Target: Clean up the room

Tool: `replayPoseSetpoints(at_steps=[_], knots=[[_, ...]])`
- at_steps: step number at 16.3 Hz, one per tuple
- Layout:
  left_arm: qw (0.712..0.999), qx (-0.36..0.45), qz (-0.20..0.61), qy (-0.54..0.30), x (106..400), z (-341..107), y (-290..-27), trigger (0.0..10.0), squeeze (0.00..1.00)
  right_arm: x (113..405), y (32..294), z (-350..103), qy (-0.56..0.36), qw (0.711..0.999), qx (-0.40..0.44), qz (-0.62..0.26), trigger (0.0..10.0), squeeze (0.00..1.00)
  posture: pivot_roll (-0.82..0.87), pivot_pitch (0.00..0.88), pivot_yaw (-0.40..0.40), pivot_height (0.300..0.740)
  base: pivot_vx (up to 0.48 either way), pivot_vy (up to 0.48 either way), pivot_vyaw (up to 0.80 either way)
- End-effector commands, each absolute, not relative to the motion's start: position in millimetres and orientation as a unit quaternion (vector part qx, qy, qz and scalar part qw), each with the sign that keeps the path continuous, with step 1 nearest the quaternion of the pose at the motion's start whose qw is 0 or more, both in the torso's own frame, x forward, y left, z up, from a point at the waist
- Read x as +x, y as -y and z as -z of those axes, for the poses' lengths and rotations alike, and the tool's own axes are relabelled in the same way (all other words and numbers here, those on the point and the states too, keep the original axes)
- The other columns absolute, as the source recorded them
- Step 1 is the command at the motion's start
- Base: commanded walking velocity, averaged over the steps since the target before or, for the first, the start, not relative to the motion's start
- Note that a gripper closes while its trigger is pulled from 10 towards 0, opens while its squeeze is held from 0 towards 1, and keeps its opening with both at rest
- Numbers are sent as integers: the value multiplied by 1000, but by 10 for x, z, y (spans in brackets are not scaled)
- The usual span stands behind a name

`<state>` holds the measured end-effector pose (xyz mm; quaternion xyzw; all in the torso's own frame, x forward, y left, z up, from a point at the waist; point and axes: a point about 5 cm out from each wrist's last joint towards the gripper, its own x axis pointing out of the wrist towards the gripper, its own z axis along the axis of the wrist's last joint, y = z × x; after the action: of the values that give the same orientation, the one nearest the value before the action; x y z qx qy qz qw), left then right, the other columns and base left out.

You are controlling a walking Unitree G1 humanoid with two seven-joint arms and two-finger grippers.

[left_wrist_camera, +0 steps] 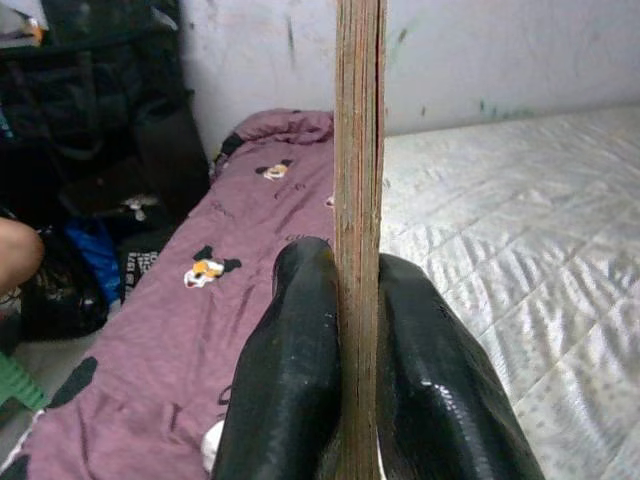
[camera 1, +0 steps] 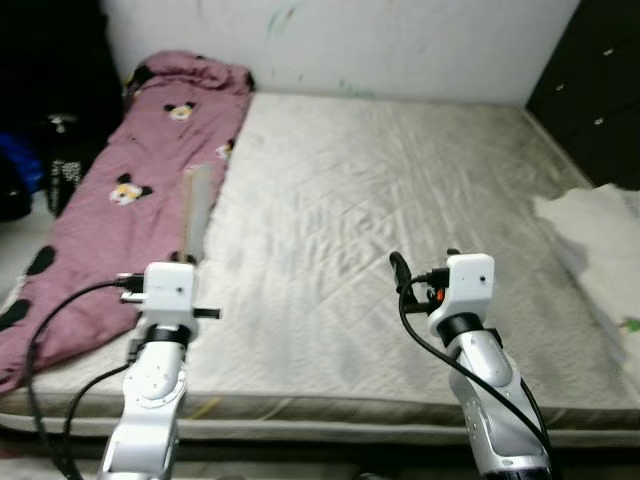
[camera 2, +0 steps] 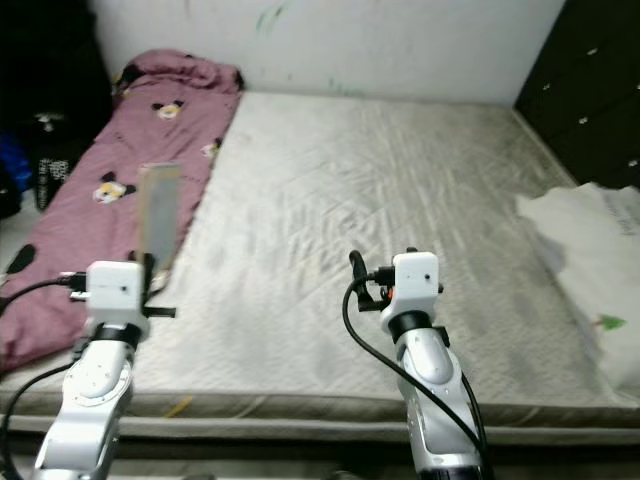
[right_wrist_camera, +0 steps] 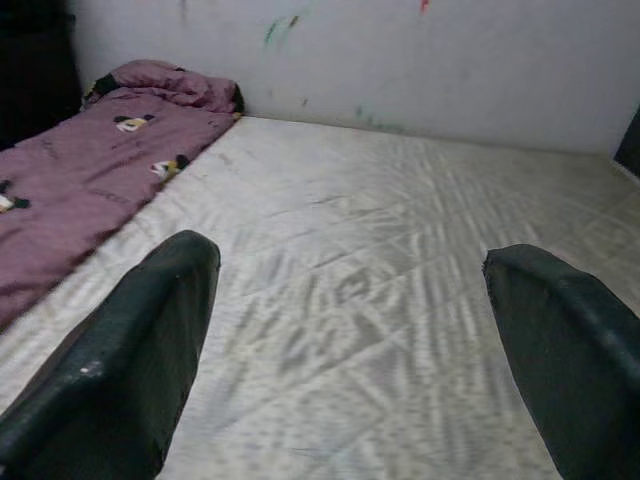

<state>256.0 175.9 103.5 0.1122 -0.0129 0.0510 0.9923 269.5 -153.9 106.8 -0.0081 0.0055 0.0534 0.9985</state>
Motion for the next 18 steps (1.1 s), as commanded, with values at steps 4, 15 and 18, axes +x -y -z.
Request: replayPoseSetpoints(at_steps=[4,15,18], knots=[[993,111,-38,33,2588,-1102,-1673,10000,0,2701,1605,-1062,-9,999,-17,-45,10000,0,11,0,-30,740,0,-252,0],[993,111,-36,33,2589,-1100,-1664,10000,0,2703,1608,-1056,-11,999,-18,-45,10000,0,10,0,-31,740,0,-244,0],[993,103,-34,36,2590,-1103,-1663,10000,0,2704,1607,-1054,-11,999,-16,-45,10000,0,10,0,-31,740,0,0,0]])
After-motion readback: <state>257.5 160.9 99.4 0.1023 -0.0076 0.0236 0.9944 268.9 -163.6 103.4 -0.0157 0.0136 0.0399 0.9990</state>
